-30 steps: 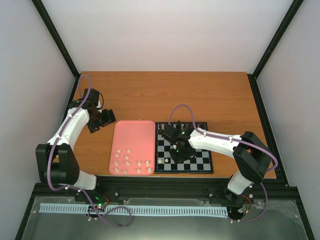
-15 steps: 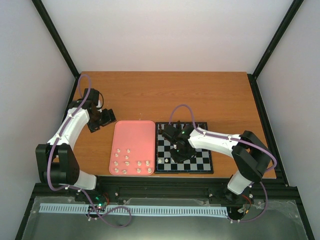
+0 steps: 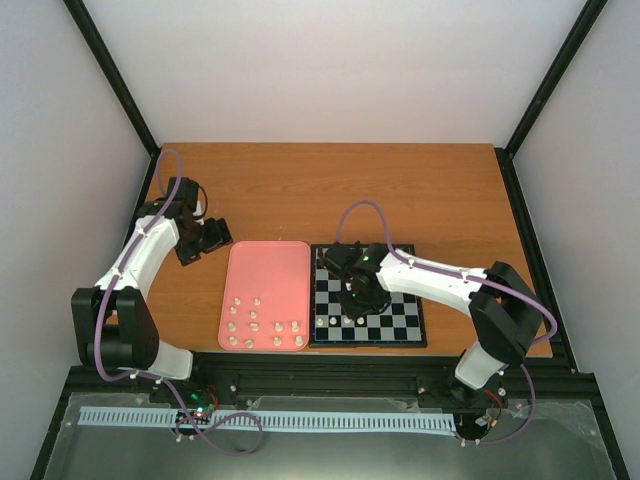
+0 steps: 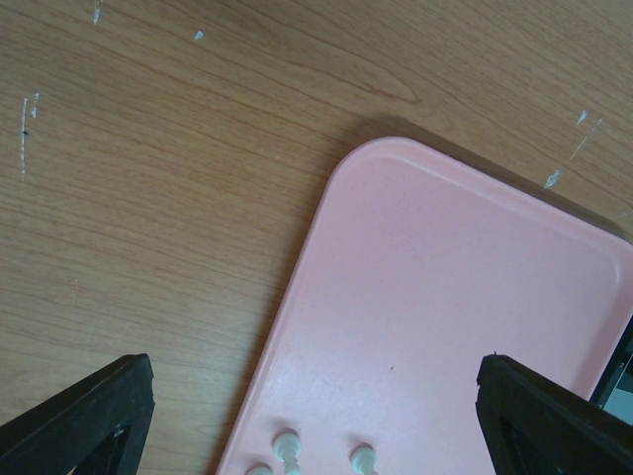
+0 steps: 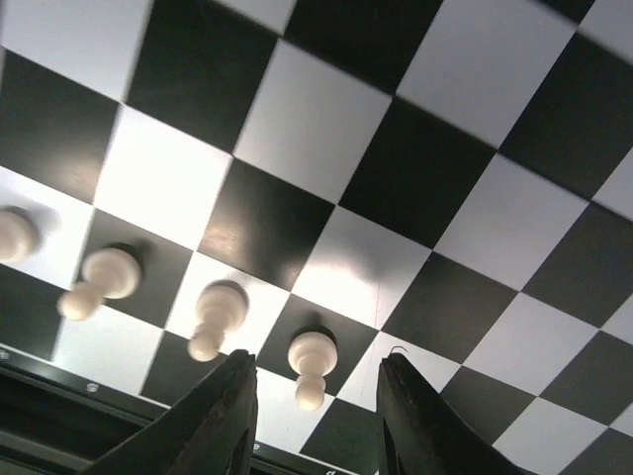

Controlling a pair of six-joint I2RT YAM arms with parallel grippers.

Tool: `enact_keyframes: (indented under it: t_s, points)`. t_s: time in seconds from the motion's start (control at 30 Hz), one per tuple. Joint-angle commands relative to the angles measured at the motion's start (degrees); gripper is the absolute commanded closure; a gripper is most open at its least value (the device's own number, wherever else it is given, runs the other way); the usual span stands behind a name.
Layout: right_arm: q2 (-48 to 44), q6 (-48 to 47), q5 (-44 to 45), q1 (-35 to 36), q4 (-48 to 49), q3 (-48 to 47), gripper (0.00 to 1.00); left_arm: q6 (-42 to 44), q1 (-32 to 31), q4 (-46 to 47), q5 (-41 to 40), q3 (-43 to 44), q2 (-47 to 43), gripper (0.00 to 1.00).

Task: Set up the chess pieces on the board
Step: Place the chess piece on the chessboard, then pick up the chess piece from the storage box.

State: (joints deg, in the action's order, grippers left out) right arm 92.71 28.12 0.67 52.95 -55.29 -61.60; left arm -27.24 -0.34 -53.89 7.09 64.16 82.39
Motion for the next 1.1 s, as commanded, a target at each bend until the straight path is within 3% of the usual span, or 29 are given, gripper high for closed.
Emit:
enact_keyframes:
  t_s: [0.0,0.23,0.5,0.77,1.07]
  points:
    - [-2.0,0.2,2.4,-0.4,-2.0,-4.7,0.66,0.0,0.3,0.7,0.6,0.3,-0.3,0.00]
    - [3.7,-4.1,1.5,0.8,-4.4,-17.2,0.67,0.0,0.4,0.7,0.3,-0.3,-1.0,0.00]
    - [15.0,-6.6,-4.7,3.5,-0.5,-31.8,0.62,-2.1,0.7,-0.4,-1.4,-0.4,-0.9,0.00]
    - [29.8,-9.8,-10.8,6.0,0.3,-48.5,0.61,-6.7,9.4,1.0,5.1,-2.8,1.6,0.00]
    - [42.1,-12.3,-16.5,8.6,-2.9,-61.1,0.61,-8.9,12.5,-0.5,0.9,-1.1,2.1,0.00]
